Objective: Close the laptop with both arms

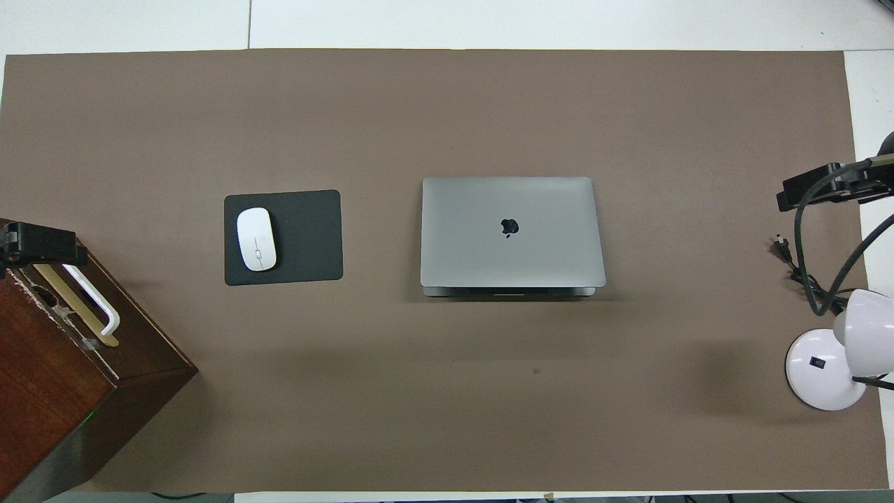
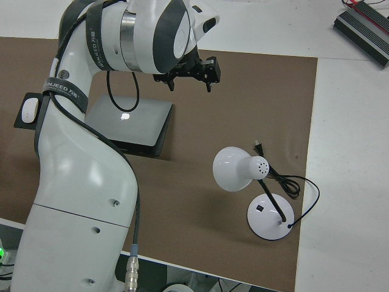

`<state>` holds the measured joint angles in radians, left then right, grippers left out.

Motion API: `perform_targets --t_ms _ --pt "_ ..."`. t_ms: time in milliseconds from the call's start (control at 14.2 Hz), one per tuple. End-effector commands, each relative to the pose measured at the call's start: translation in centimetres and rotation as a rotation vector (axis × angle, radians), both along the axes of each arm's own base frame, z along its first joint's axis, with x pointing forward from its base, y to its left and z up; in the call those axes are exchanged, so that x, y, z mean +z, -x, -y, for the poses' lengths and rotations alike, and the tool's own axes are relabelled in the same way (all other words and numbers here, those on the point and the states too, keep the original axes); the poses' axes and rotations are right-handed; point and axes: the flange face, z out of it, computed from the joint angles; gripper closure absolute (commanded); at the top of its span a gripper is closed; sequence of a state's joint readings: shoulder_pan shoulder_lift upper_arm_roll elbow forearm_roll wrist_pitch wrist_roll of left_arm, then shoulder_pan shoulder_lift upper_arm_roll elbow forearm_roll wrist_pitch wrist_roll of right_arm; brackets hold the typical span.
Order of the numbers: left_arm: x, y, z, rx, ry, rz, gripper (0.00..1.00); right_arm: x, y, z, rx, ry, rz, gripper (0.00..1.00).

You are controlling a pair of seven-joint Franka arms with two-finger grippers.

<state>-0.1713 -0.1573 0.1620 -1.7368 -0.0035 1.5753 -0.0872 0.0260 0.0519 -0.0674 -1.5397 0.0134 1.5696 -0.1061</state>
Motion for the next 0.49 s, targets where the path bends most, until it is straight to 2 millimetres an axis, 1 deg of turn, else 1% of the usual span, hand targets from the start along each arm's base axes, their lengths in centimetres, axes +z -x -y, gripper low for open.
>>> perform_targets --t_ms 0,422 --pt "0.22 -0.44 -1.80 0.005 -0.023 0.017 0.00 0.32 -0.38 0.38 -0.024 -0.014 0.026 0.00" --pt "0.44 -0.46 -1.42 -0.004 -0.025 0.022 0.00 0.43 -0.51 0.23 -0.020 -0.013 0.038 0.00"
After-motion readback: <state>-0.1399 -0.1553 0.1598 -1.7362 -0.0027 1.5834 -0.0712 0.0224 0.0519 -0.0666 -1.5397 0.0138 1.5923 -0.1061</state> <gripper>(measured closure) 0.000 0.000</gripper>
